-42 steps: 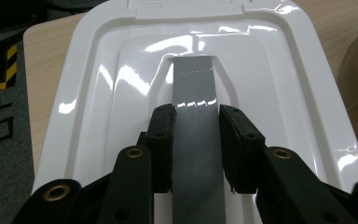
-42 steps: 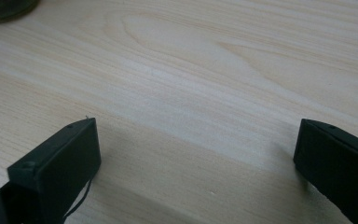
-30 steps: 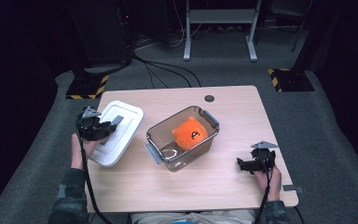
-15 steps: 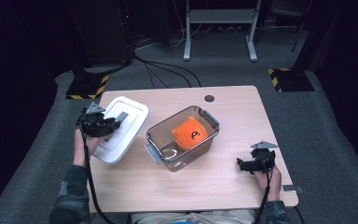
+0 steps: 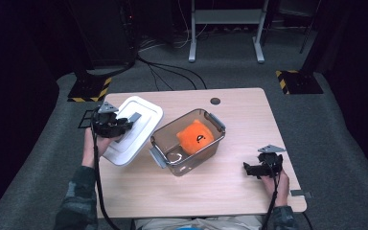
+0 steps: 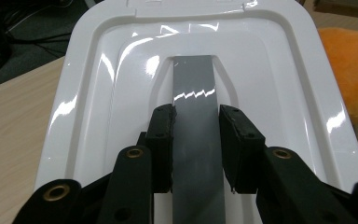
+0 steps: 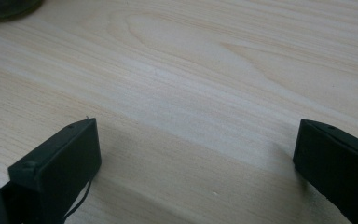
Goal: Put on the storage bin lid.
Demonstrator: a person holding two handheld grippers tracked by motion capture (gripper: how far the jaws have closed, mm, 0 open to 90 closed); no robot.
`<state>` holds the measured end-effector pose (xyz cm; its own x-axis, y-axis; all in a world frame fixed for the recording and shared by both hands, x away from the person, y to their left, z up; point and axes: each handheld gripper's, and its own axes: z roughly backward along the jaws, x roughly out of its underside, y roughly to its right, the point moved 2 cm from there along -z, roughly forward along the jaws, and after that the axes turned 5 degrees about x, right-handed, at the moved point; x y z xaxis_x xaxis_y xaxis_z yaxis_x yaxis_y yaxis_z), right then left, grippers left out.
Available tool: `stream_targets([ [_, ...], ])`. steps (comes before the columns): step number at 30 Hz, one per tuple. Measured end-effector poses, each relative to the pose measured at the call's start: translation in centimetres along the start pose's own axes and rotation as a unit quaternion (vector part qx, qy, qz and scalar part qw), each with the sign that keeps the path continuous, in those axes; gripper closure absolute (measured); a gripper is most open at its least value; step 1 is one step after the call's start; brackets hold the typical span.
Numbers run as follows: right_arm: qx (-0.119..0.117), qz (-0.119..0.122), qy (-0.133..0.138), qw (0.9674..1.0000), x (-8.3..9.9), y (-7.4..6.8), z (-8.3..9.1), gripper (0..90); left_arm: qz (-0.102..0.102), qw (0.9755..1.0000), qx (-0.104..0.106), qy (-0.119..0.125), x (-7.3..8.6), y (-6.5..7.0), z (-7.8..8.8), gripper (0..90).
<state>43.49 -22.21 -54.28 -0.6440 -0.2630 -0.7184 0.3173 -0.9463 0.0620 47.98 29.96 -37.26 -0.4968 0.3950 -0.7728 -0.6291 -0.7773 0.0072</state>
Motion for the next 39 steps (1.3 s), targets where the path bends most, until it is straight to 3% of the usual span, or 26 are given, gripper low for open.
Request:
stream_targets([
  [20, 0.0, 0.002, 0.0, 1.0, 0.0, 0.0, 0.0, 0.0, -0.032, 0.9991, 0.026, -0.01, -3.3, 2.5, -1.9, 66.5],
  [39, -0.001, -0.001, -0.001, 1.0, 0.0, 0.0, 0.0, 0.0, -0.063, 0.9964, 0.054, -0.019, -6.6, 5.6, -3.5, 66.5],
])
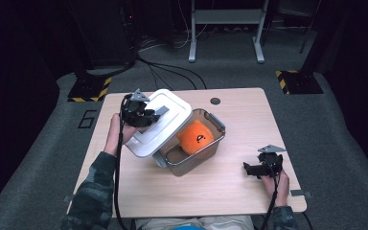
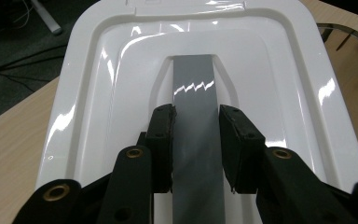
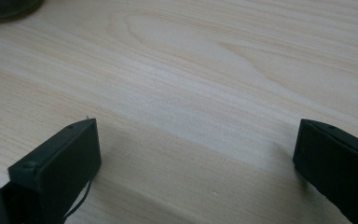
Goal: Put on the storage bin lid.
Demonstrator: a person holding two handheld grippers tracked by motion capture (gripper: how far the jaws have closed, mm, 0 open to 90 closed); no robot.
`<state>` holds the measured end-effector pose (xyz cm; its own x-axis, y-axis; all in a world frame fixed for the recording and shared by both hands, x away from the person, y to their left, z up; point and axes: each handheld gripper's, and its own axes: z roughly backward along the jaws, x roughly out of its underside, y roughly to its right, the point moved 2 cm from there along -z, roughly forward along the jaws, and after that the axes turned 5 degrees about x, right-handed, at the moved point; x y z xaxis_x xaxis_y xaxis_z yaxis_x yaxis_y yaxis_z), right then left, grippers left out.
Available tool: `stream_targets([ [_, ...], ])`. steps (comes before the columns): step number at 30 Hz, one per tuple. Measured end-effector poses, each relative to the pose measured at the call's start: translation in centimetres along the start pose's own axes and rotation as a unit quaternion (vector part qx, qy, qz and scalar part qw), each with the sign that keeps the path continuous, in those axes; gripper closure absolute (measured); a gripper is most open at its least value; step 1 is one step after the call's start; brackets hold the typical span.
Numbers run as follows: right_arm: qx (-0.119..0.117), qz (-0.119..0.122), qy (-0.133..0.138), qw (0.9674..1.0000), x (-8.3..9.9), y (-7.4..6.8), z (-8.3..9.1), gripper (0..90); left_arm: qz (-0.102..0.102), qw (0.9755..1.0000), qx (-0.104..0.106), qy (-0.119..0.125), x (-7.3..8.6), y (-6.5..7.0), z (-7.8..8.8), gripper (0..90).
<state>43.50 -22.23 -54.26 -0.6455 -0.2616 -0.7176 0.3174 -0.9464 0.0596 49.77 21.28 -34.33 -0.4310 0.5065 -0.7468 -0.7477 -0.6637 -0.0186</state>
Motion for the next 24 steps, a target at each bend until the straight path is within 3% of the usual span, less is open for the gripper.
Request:
stream_targets([
  [8, 0.0, 0.001, 0.001, 1.0, 0.0, 0.0, 0.0, 0.0, -0.016, 0.9997, 0.019, -0.001, -1.6, 1.4, -0.9, 66.5],
  [24, 0.0, -0.001, 0.002, 1.0, 0.0, 0.0, 0.0, 0.1, -0.052, 0.9971, 0.051, -0.023, -3.9, 4.4, -4.2, 66.5],
])
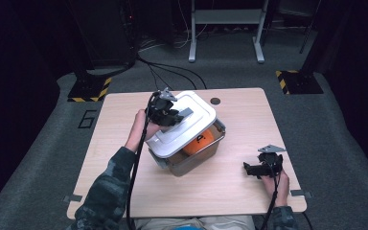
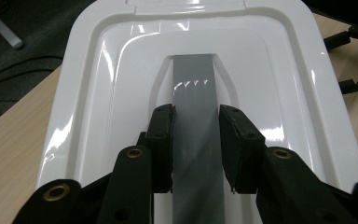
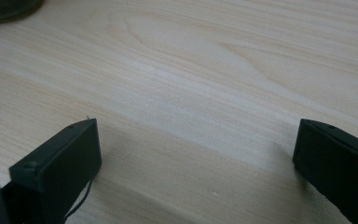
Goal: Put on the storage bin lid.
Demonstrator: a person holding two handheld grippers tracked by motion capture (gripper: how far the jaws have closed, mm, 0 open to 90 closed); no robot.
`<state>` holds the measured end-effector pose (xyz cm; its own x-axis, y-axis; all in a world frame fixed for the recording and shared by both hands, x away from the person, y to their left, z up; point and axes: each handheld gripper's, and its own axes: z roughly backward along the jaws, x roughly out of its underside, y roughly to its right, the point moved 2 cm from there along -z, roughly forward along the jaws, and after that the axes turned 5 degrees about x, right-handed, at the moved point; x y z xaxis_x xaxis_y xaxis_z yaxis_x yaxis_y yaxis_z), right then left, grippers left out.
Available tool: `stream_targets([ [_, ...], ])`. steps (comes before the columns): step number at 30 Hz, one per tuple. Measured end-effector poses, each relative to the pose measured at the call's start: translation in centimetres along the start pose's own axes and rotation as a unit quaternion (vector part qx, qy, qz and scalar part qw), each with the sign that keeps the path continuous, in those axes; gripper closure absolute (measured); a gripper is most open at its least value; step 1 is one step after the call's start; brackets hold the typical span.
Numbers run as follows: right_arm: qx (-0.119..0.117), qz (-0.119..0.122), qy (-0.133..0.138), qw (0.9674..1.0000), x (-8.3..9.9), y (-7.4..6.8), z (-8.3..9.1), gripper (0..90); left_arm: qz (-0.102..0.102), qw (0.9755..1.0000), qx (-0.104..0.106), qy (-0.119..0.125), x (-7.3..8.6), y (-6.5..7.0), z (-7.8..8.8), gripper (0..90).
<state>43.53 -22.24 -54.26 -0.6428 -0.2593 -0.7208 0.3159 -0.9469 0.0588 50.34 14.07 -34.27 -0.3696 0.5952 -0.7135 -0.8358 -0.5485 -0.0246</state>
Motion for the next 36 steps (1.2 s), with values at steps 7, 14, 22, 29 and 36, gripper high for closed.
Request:
stream_targets([
  [7, 0.0, -0.001, -0.001, 1.0, 0.0, 0.0, 0.0, 0.1, -0.002, 0.9999, 0.016, -0.006, -0.6, 1.0, -1.4, 66.5],
  [14, 0.0, -0.001, 0.0, 1.0, 0.0, 0.0, 0.0, 0.1, 0.001, 0.9994, 0.029, -0.019, -0.4, 1.6, -2.8, 66.5],
  [22, 0.0, 0.0, 0.001, 1.0, 0.0, 0.0, 0.0, 0.3, -0.001, 0.9988, 0.036, -0.034, -0.1, 1.9, -3.8, 66.5],
  [29, -0.001, 0.002, 0.0, 1.0, 0.0, 0.0, 0.0, 0.3, 0.004, 0.998, 0.036, -0.052, 0.4, 1.8, -4.3, 66.4],
  [36, -0.001, 0.002, 0.0, 1.0, 0.0, 0.0, 0.0, 0.3, 0.005, 0.9972, 0.039, -0.063, 0.6, 2.0, -5.0, 66.4],
])
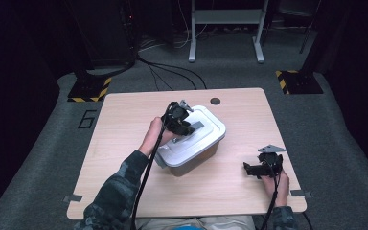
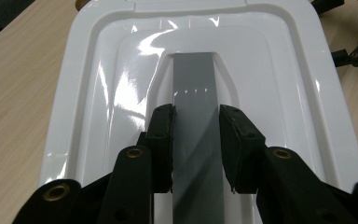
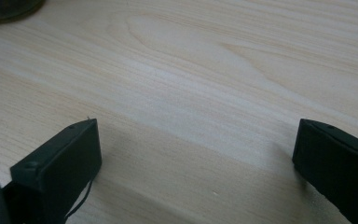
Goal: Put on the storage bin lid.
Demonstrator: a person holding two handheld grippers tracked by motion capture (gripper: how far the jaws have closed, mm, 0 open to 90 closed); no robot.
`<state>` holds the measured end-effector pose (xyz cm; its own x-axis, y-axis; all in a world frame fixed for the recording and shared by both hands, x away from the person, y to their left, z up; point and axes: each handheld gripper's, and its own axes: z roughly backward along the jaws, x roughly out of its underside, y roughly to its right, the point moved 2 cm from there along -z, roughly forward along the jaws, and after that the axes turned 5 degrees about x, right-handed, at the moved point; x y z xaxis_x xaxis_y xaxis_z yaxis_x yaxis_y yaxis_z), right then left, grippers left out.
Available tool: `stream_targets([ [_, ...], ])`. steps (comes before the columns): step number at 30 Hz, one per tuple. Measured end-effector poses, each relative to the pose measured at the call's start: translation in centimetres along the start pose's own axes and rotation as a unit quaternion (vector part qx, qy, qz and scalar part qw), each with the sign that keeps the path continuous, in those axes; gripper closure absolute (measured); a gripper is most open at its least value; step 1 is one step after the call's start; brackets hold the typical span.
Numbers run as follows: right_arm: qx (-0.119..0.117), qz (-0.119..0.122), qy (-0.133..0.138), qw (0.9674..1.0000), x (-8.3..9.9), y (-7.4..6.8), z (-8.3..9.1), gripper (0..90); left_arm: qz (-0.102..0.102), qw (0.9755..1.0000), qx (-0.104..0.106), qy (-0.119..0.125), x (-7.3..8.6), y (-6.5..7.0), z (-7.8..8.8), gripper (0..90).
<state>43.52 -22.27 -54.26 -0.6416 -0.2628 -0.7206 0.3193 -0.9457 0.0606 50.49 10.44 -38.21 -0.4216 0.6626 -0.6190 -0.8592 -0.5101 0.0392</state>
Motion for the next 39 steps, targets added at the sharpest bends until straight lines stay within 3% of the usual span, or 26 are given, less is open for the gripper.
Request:
stream_targets([
  [6, 0.0, 0.0, 0.0, 1.0, 0.0, 0.0, 0.0, 0.3, 0.004, 1.0, -0.002, -0.009, 0.2, 0.0, -0.6, 66.4],
  [15, 0.0, 0.0, 0.0, 1.0, 0.0, 0.0, 0.0, 0.3, 0.013, 0.9999, 0.006, 0.005, 0.8, -0.3, -0.6, 66.4],
  [23, 0.0, 0.0, 0.0, 1.0, 0.0, 0.0, 0.0, 0.4, 0.014, 0.9999, -0.001, 0.009, 0.7, -0.2, -0.7, 65.0],
  [28, 0.0, 0.0, 0.0, 1.0, 0.0, 0.0, 0.0, 0.4, 0.021, 0.9997, 0.004, 0.013, 0.9, -0.2, -0.6, 49.9],
  [33, 0.0, 0.0, 0.0, 1.0, 0.0, 0.0, 0.0, 0.4, 0.02, 0.9995, -0.012, 0.02, 1.0, 0.0, 0.1, 31.9],
  [39, 0.0, 0.0, 0.0, 1.0, 0.0, 0.0, 0.0, 0.4, 0.042, 0.9979, -0.033, 0.037, 1.7, -0.7, 1.8, 20.1],
])
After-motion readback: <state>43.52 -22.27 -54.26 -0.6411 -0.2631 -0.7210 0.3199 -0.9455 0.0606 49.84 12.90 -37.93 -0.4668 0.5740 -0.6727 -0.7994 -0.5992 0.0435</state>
